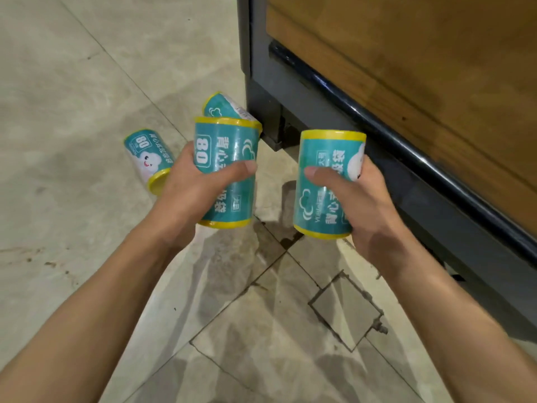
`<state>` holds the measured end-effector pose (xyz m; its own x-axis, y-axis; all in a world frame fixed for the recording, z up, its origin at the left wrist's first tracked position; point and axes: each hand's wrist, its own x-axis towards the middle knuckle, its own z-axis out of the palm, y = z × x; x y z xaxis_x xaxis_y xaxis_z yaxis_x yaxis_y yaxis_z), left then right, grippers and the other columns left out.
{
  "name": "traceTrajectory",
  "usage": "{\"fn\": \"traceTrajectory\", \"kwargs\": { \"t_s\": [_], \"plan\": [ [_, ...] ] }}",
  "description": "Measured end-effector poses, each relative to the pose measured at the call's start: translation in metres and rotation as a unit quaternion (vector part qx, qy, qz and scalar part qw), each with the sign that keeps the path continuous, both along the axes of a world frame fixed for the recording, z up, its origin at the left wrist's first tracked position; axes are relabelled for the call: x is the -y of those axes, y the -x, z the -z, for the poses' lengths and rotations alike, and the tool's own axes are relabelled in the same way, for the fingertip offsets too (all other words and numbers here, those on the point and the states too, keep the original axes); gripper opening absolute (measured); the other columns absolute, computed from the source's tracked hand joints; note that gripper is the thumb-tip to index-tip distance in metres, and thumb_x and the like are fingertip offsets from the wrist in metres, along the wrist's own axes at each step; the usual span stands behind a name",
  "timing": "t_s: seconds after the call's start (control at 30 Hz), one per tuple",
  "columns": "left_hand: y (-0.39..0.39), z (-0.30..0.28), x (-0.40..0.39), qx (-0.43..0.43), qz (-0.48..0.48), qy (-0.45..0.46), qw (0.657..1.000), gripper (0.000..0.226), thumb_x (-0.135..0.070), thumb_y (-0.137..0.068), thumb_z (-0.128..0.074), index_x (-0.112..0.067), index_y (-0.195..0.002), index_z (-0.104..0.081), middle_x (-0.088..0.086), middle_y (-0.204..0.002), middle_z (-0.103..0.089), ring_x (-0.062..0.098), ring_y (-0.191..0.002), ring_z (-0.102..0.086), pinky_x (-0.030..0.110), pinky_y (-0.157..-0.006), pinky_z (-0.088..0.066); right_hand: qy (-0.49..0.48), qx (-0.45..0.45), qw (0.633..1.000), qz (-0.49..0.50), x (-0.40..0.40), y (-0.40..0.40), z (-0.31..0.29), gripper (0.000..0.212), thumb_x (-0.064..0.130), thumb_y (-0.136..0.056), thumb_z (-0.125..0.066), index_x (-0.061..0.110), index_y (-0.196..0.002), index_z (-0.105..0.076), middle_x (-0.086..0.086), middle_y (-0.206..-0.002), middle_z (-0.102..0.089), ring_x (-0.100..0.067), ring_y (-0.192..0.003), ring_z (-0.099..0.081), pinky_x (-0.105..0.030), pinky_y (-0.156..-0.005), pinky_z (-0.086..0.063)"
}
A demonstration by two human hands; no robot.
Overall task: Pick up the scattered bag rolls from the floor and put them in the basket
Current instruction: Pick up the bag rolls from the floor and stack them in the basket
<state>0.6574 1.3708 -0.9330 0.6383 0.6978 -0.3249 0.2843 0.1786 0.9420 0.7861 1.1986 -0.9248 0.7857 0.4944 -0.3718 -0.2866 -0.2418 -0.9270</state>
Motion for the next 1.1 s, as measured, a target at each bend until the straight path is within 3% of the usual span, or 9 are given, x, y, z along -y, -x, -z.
{"fn": "traceTrajectory", "kwargs": {
  "t_s": [0.07, 0.17, 0.33, 0.5, 0.7, 0.83, 0.9, 1.03, 1.1],
  "plan": [
    [0.004, -0.019, 0.002, 0.024, 0.007, 0.015, 1.000, 0.070, -0.038, -0.060, -0.084, -0.020, -0.124, -0.061, -0.002, -0.106, -0.076, 0.017, -0.095, -0.074, 0.039, -0.081, -0.060, -0.040, -0.015, 0.999, -0.022, 0.002, 0.004, -0.018, 0.049, 0.024, -0.076, -0.083, 0.017, -0.120, -0.062, -0.003, -0.105, -0.077, -0.022, -0.094, -0.076, -0.046, -0.083, -0.062],
    [0.009, -0.048, 0.008, 0.057, 0.021, 0.026, 0.998, 0.065, -0.035, -0.066, -0.081, -0.018, -0.126, -0.061, 0.000, -0.108, -0.076, 0.019, -0.095, -0.074, 0.039, -0.079, -0.061, -0.094, -0.016, 0.993, -0.064, 0.007, 0.009, -0.047, 0.029, 0.020, -0.083, -0.074, 0.018, -0.111, -0.066, -0.002, -0.097, -0.078, -0.022, -0.091, -0.076, -0.040, -0.077, -0.061],
    [0.022, -0.103, 0.018, 0.086, 0.037, 0.019, 0.995, 0.073, -0.042, -0.061, -0.080, -0.018, -0.128, -0.061, 0.002, -0.111, -0.075, 0.022, -0.098, -0.074, 0.038, -0.076, -0.060, -0.147, -0.043, 0.981, -0.119, 0.014, 0.014, -0.106, 0.040, 0.023, -0.082, -0.072, 0.013, -0.120, -0.064, -0.008, -0.102, -0.074, -0.027, -0.095, -0.073, -0.043, -0.078, -0.059],
    [0.046, -0.197, 0.032, 0.103, 0.063, 0.055, 0.991, 0.050, -0.037, -0.070, -0.072, -0.021, -0.117, -0.069, 0.003, -0.106, -0.076, 0.024, -0.093, -0.075, 0.037, -0.071, -0.060, -0.150, -0.072, 0.979, -0.120, 0.031, 0.030, -0.200, 0.039, 0.028, -0.075, -0.070, 0.015, -0.111, -0.071, -0.010, -0.104, -0.077, -0.028, -0.091, -0.075, -0.042, -0.074, -0.062],
    [0.072, -0.380, 0.051, 0.123, 0.044, 0.122, 0.984, 0.018, -0.022, -0.072, -0.075, -0.029, -0.088, -0.080, 0.000, -0.096, -0.078, 0.018, -0.085, -0.076, 0.034, -0.069, -0.061, -0.169, -0.094, 0.969, -0.153, 0.043, 0.052, -0.378, 0.028, 0.029, -0.074, -0.072, 0.022, -0.101, -0.076, -0.007, -0.098, -0.076, -0.024, -0.086, -0.075, -0.043, -0.073, -0.062],
    [0.082, -0.531, 0.069, 0.144, 0.058, 0.157, 0.975, 0.024, -0.035, -0.068, -0.068, -0.028, -0.087, -0.081, 0.000, -0.092, -0.078, 0.017, -0.082, -0.076, 0.035, -0.068, -0.061, -0.168, -0.120, 0.969, -0.132, 0.059, 0.070, -0.521, 0.037, 0.024, -0.071, -0.072, 0.017, -0.108, -0.074, -0.010, -0.099, -0.077, -0.026, -0.086, -0.075, -0.046, -0.075, -0.062],
    [0.084, -0.600, 0.080, 0.150, 0.065, 0.156, 0.974, 0.022, -0.029, -0.068, -0.069, -0.029, -0.087, -0.081, 0.000, -0.091, -0.078, 0.017, -0.081, -0.076, 0.033, -0.065, -0.060, -0.166, -0.127, 0.969, -0.130, 0.066, 0.077, -0.585, 0.042, 0.027, -0.073, -0.071, 0.015, -0.114, -0.071, -0.012, -0.103, -0.076, -0.028, -0.088, -0.075, -0.045, -0.074, -0.061],
    [0.095, -0.732, 0.105, 0.149, 0.089, 0.179, 0.968, 0.025, -0.028, -0.066, -0.073, -0.027, -0.091, -0.080, 0.007, -0.095, -0.078, 0.022, -0.082, -0.076, 0.036, -0.063, -0.061, -0.174, -0.144, 0.968, -0.110, 0.090, 0.087, -0.718, 0.039, 0.035, -0.068, -0.073, 0.024, -0.104, -0.077, -0.011, -0.103, -0.077, -0.030, -0.089, -0.075, -0.049, -0.078, -0.061],
    [0.100, -0.781, 0.114, 0.134, 0.107, 0.191, 0.966, 0.044, -0.040, -0.058, -0.083, -0.024, -0.098, -0.079, 0.018, -0.105, -0.075, 0.029, -0.088, -0.075, 0.044, -0.071, -0.062, -0.170, -0.149, 0.969, -0.095, 0.100, 0.091, -0.773, 0.035, 0.036, -0.063, -0.075, 0.027, -0.097, -0.079, -0.009, -0.100, -0.078, -0.029, -0.087, -0.076, -0.047, -0.076, -0.062]
  ]
}}
